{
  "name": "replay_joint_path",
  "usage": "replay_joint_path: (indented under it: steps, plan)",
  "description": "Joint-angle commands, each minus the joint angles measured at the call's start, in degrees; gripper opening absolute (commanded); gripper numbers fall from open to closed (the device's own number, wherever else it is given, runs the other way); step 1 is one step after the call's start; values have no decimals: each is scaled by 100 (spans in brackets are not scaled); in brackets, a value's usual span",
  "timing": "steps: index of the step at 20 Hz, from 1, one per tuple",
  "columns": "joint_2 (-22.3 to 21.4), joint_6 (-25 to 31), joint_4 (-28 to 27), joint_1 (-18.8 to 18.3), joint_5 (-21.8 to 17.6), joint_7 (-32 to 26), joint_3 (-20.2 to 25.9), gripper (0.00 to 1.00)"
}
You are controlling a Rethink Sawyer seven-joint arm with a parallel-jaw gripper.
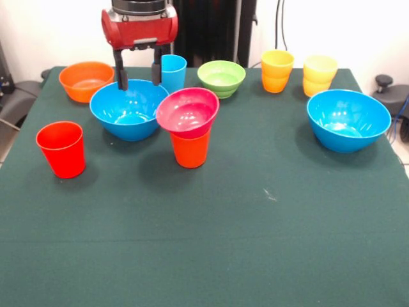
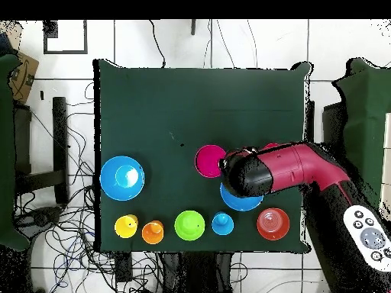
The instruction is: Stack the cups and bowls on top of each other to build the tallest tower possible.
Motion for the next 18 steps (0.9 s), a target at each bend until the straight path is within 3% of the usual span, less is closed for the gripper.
replay_joint_path:
  steps: [1,9,18]
  plan:
    - [145,737,19,-36,-141,-1839,135,100]
    - [485,1043,-344,-523,-233,-2644,348,100]
    - [931,1063,-761,-621,-416,-2998,379,100]
